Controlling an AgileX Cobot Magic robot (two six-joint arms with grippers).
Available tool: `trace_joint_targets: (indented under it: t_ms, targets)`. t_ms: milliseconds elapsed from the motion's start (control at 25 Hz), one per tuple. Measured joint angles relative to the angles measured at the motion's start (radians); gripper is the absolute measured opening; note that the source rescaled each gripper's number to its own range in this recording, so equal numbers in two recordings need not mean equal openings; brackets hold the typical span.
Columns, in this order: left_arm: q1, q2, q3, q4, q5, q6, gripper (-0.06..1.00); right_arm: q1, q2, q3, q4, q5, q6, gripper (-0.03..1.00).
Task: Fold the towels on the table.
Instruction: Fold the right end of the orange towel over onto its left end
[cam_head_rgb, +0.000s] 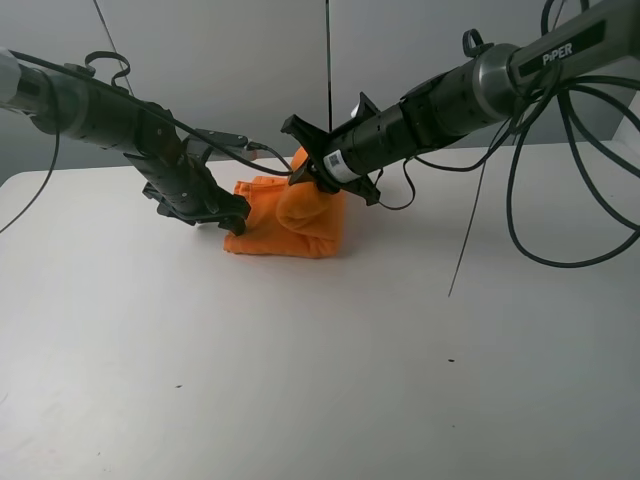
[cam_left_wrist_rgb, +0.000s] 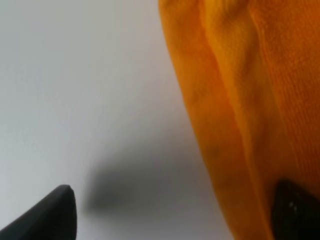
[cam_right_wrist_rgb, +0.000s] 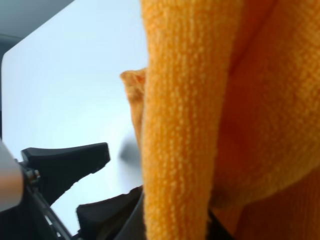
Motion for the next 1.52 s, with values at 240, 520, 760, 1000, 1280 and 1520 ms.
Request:
trace_joint_targets:
  t_ms: [240, 520, 760, 1000, 1280, 1520]
  targets:
    - [0.0, 0.0, -0.046, 0.021, 0.083, 0.0, 1.0, 0.002, 0.0, 0.004, 0.0, -0.017, 0.0, 0.01]
    - [0.011, -0.055, -0.152, 0.096, 0.215, 0.0, 1.0, 0.002, 0.0, 0.004, -0.006, -0.024, 0.0, 0.01]
    - [0.063, -0.128, -0.172, 0.104, 0.237, -0.002, 1.0, 0.002, 0.0, 0.004, -0.011, -0.034, 0.0, 0.01]
    - [0.116, -0.207, -0.172, 0.099, 0.251, -0.002, 1.0, 0.002, 0.0, 0.004, -0.023, -0.021, -0.037, 0.28]
    - [0.151, -0.303, -0.178, 0.08, 0.254, -0.002, 1.0, 0.011, 0.0, -0.041, -0.019, 0.161, -0.07, 0.99]
    - [0.151, -0.309, -0.225, 0.072, 0.296, -0.002, 1.0, 0.104, 0.0, -0.058, 0.024, 0.153, -0.083, 1.0]
